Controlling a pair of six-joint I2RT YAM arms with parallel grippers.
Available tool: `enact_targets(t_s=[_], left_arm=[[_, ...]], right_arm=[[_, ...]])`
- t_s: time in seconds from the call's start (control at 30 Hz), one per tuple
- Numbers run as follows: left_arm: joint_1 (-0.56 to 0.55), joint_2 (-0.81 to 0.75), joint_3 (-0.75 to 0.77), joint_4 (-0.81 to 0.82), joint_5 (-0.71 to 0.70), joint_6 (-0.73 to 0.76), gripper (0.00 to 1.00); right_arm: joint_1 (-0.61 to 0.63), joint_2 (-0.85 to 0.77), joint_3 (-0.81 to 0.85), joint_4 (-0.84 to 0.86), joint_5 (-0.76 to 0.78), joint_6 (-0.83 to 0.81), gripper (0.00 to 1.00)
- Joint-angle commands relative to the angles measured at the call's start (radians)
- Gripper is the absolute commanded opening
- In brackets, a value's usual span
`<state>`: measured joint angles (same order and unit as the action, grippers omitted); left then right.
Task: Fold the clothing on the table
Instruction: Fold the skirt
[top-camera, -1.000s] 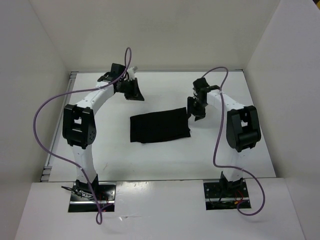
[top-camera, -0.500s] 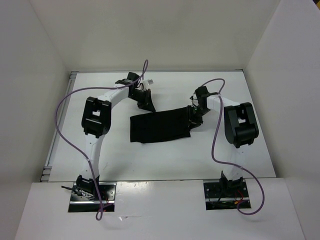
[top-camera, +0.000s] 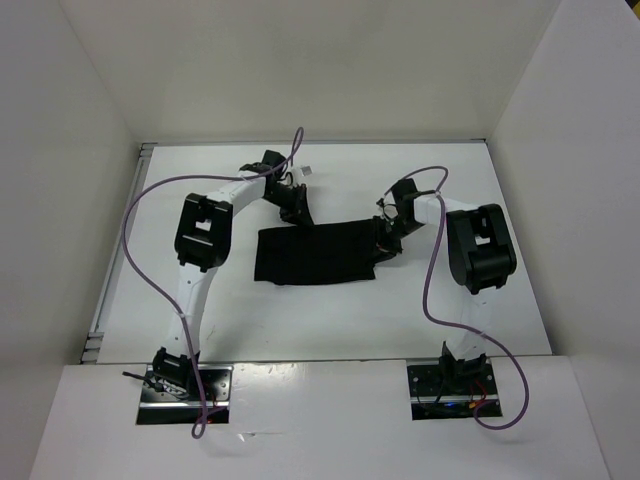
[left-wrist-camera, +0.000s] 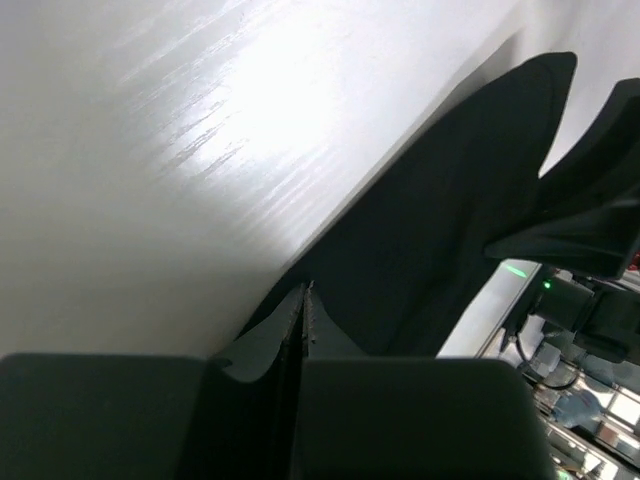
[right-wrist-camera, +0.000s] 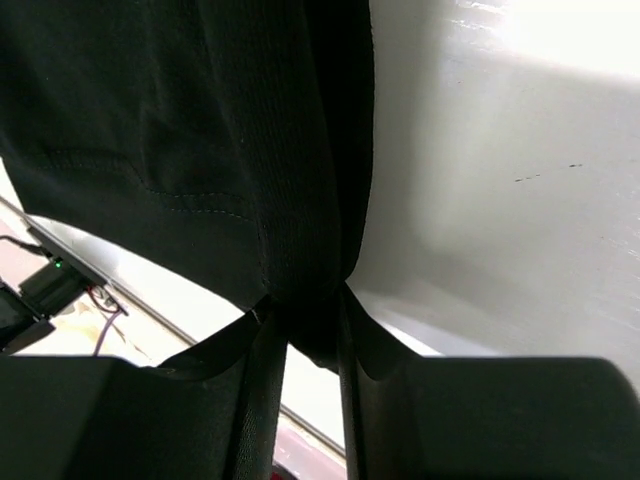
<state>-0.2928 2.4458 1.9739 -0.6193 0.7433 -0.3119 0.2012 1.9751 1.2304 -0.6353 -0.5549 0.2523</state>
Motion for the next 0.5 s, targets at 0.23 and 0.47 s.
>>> enact_targets(t_s=[0.23, 0.47], left_arm=[[-0.02, 0.076, 0.054, -0.026, -0.031, 0.027, 0.01], [-0.029, 0.076, 0.023, -0.026, -0.125, 0.027, 0.01]], right_arm=[[0.001, 0.07, -0.022, 0.034, 0.03, -0.013, 0.03], [0.05, -0.088, 0.096, -0.012, 0.179, 0.047, 0.0]])
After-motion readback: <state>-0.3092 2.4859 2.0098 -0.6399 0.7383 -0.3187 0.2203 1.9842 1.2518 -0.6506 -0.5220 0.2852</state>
